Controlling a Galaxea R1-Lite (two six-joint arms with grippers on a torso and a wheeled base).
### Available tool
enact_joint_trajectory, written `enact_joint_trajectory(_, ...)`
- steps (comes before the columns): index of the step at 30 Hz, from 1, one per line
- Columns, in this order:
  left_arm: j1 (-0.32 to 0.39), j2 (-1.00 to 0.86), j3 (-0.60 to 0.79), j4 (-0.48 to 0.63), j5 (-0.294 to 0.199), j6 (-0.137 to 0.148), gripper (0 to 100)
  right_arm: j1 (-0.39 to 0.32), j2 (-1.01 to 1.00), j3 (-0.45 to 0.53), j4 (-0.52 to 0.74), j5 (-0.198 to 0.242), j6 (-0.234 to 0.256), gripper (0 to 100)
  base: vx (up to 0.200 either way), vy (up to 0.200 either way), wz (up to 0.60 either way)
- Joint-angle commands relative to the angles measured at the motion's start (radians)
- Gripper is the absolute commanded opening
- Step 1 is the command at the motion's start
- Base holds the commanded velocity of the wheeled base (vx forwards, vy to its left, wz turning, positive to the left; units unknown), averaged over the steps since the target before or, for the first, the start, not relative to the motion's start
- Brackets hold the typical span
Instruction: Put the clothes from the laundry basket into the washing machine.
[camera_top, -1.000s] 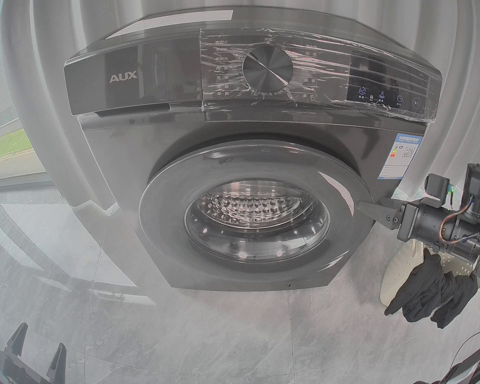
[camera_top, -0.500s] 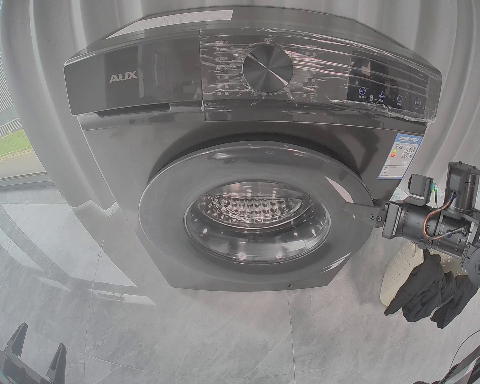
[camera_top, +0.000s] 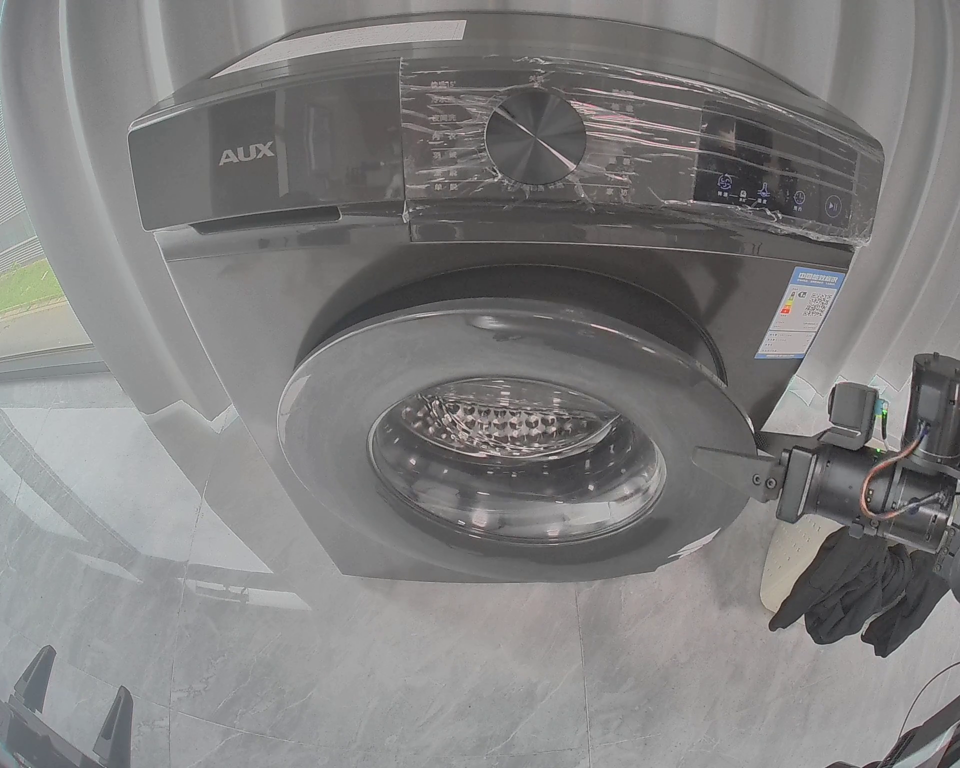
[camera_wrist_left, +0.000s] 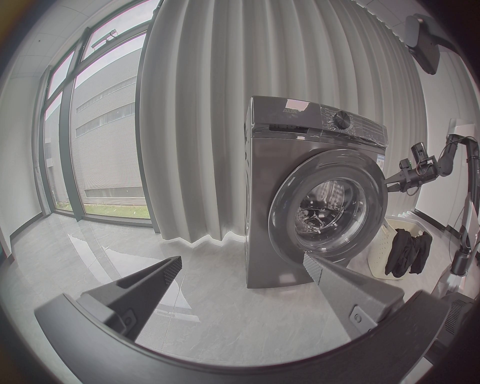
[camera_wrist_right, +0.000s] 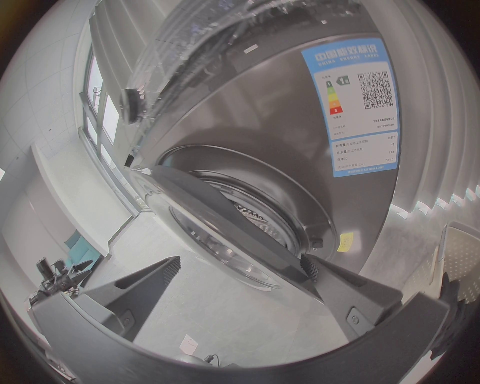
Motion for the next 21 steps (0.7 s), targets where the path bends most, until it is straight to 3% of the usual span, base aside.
enact_joint_trajectory(1, 0.000, -0.017, 0.018, 0.000, 0.001, 0.000, 100, 0.068, -0.126, 0.081, 0.001, -0.002, 0.000, 100, 0.000, 0.000, 0.00)
enact_joint_trajectory(6, 0.000, -0.017, 0.018, 0.000, 0.001, 0.000, 100, 0.113, -0.216, 0.125, 0.004, -0.002, 0.006, 100, 0.000, 0.000, 0.00)
enact_joint_trajectory(16, 0.000, -0.017, 0.018, 0.000, 0.001, -0.006, 100, 0.096, -0.278, 0.099, -0.002, -0.002, 0.031, 100, 0.000, 0.000, 0.00)
enact_joint_trajectory(21, 0.000, -0.017, 0.018, 0.000, 0.001, -0.005, 100, 0.033, -0.216, 0.058, 0.000, -0.006, 0.063, 100, -0.200, 0.000, 0.00)
